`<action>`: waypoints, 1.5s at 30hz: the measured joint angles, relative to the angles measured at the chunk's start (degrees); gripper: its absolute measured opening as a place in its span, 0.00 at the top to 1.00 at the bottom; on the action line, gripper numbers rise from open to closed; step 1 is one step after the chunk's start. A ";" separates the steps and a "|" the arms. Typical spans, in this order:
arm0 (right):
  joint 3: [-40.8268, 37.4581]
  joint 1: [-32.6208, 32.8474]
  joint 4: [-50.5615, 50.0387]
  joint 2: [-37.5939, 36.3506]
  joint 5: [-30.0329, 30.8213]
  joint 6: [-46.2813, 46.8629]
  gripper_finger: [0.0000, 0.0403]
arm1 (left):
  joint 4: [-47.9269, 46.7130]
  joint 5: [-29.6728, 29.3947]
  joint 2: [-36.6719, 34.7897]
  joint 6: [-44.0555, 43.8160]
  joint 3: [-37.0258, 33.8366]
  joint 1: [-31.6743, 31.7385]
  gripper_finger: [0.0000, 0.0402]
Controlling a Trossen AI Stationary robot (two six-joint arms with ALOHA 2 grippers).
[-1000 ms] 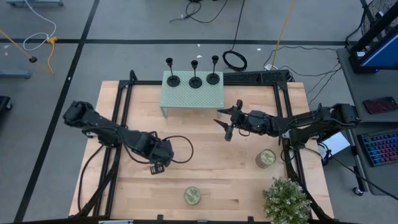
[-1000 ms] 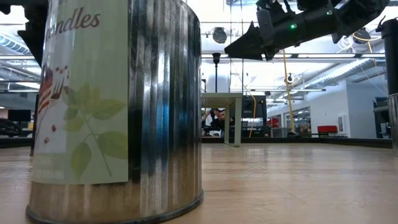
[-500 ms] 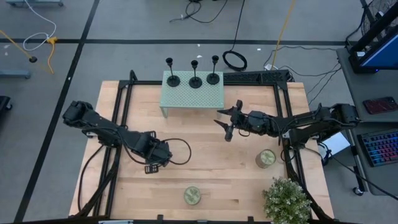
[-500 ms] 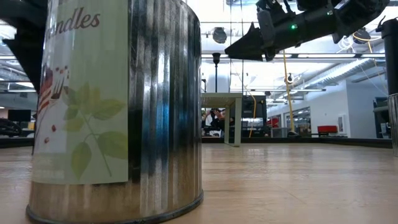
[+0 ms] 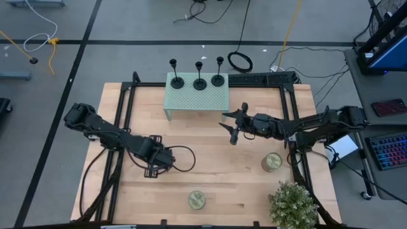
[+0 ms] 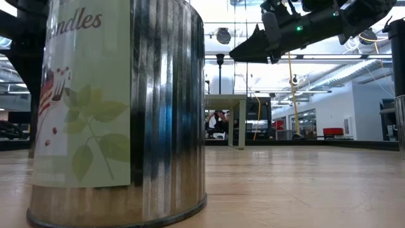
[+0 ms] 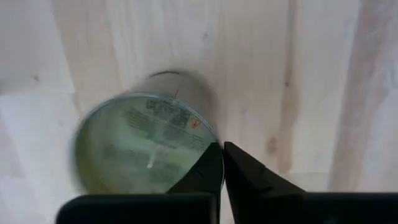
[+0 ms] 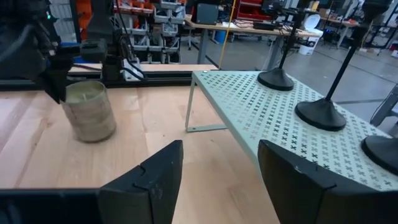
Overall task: Pick & Place candle stick holders
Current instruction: Put the scented candle on the shelf
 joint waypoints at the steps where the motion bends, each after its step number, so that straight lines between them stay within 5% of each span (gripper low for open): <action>1: 0.00 0.00 0.03 0.00 0.00 0.51 0.50 | -0.07 -0.21 0.01 0.01 0.00 0.00 0.97; 7: 0.00 0.00 0.22 0.00 0.00 0.67 0.50 | -0.57 0.08 0.02 4.02 4.51 0.01 0.98; 16: 0.00 0.00 1.38 0.00 0.00 0.43 0.50 | -9.53 -4.01 -0.17 19.18 21.65 2.81 0.99; 26: 0.00 0.00 1.38 0.00 0.02 0.11 0.50 | -15.65 -3.94 -0.26 30.94 29.64 23.56 0.99; 33: 0.00 0.00 1.38 0.00 0.00 0.09 0.50 | -12.67 1.77 -0.05 35.83 30.10 39.79 0.99; 45: -0.02 0.00 1.36 0.52 0.06 -0.13 0.50 | -9.15 6.88 0.22 44.23 30.18 49.49 0.98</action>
